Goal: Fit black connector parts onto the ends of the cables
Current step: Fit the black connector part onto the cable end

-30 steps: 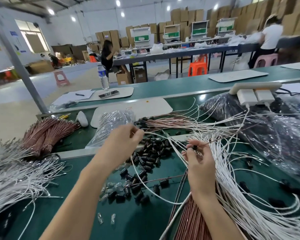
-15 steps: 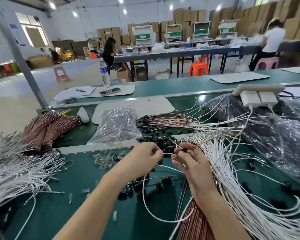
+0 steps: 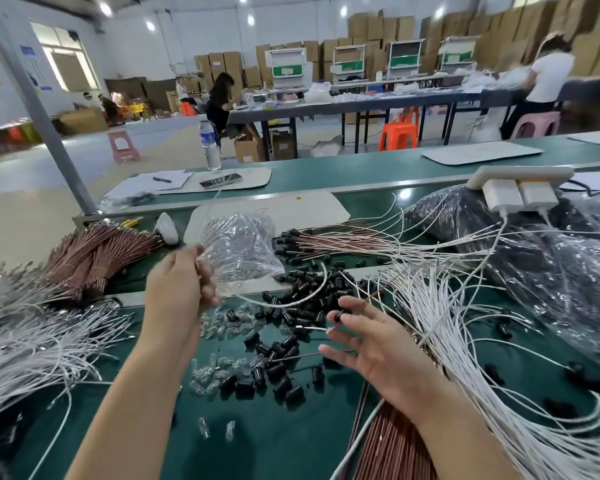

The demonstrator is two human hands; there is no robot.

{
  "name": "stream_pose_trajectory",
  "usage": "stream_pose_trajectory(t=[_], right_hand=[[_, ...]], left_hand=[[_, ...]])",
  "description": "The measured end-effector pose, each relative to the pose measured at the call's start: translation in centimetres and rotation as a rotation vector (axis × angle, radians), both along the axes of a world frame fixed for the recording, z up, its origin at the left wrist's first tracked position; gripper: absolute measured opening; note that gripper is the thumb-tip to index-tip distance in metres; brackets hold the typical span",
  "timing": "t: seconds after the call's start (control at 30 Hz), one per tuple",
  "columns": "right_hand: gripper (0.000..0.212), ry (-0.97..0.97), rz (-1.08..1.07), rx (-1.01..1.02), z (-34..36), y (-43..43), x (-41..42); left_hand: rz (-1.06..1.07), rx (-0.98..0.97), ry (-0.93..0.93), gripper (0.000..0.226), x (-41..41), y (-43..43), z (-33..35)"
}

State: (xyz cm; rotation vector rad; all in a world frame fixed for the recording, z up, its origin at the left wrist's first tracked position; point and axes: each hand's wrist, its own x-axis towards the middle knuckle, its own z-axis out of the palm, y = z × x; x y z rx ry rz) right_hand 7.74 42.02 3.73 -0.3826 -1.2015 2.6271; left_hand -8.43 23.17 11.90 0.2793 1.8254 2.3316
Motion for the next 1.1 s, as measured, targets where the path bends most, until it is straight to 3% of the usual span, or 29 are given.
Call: stream_pose_trajectory(t=[0.17,0.3,0.37,0.43,0.47,0.57,0.67,0.87,1.1], right_hand=[[0.032,-0.014,0.011,-0.055,-0.1,-1.0,-0.5],[0.036,-0.008,0.004,-0.085,-0.3,-1.5,-0.7],[0.038,-0.026,-0.015,-0.068,-0.3,-1.6,-0.7],[0.038,-0.038,-0.033,-0.054,-0.3,-1.5,-0.7],[0.036,-0.042,-0.040,-0.050,-0.3,-1.5,-0.7],[0.026,-0.048,-0.090,-0.043,-0.2,-1.4,-0.8],[0.021,-0.018,-0.198,-0.075,-0.3,-1.1,-0.9],[0.022,0.015,-0.330,-0.102,-0.6,-0.6,-1.1],[0.015,-0.032,-0.207,-0.080,-1.1,-0.4,-0.9]], left_hand=[[0.034,0.030,-0.293,0.016,0.8,-1.0,-5.6],[0.055,-0.043,-0.348,0.020,1.8,-1.4,-8.3],[0.157,-0.299,-0.150,0.032,2.3,-1.7,-8.7],[0.324,-0.654,0.221,0.050,3.3,-2.0,-8.9],[0.342,-0.727,0.419,0.052,4.0,-1.8,-8.7],[0.067,-0.899,0.799,0.040,6.1,0.3,-9.4],[-0.054,-1.076,0.976,0.026,7.4,2.3,-10.7],[-0.050,-1.062,0.909,0.020,7.1,3.0,-11.1],[-0.032,-0.739,0.914,0.017,7.7,1.4,-10.5]])
